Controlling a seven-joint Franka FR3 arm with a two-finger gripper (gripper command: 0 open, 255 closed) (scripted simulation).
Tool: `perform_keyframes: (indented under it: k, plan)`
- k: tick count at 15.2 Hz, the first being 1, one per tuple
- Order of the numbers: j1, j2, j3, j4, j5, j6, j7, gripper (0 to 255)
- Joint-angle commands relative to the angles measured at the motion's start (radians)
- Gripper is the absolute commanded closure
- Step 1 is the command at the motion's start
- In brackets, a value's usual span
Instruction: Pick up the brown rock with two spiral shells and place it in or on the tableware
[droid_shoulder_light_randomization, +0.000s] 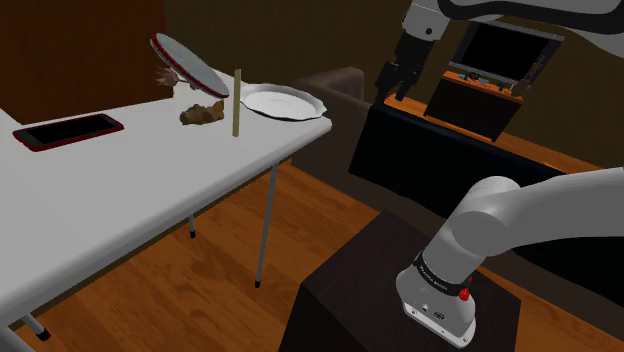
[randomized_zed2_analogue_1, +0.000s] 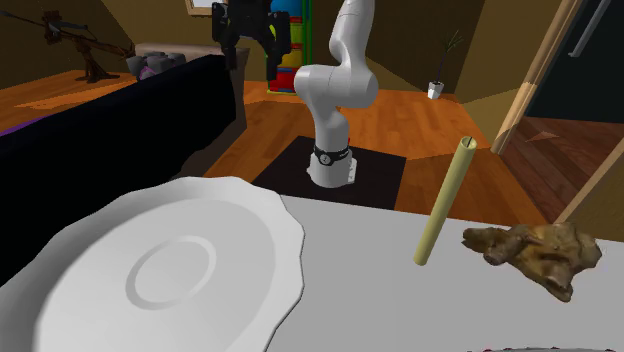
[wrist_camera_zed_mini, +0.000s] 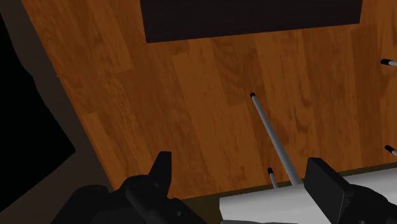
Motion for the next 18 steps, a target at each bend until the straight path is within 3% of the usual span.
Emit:
perform_keyframes:
  k: [1,10,18]
  plan:
    - [0.000,0.000,0.000,0.000,0.000,0.000,0.000,0]
    - [0.030,0.045,0.210,-0.014,0.147,0.088,0.338,0]
    - [0.025,0.191,0.401,0.080,0.223,0.187,0.635,0]
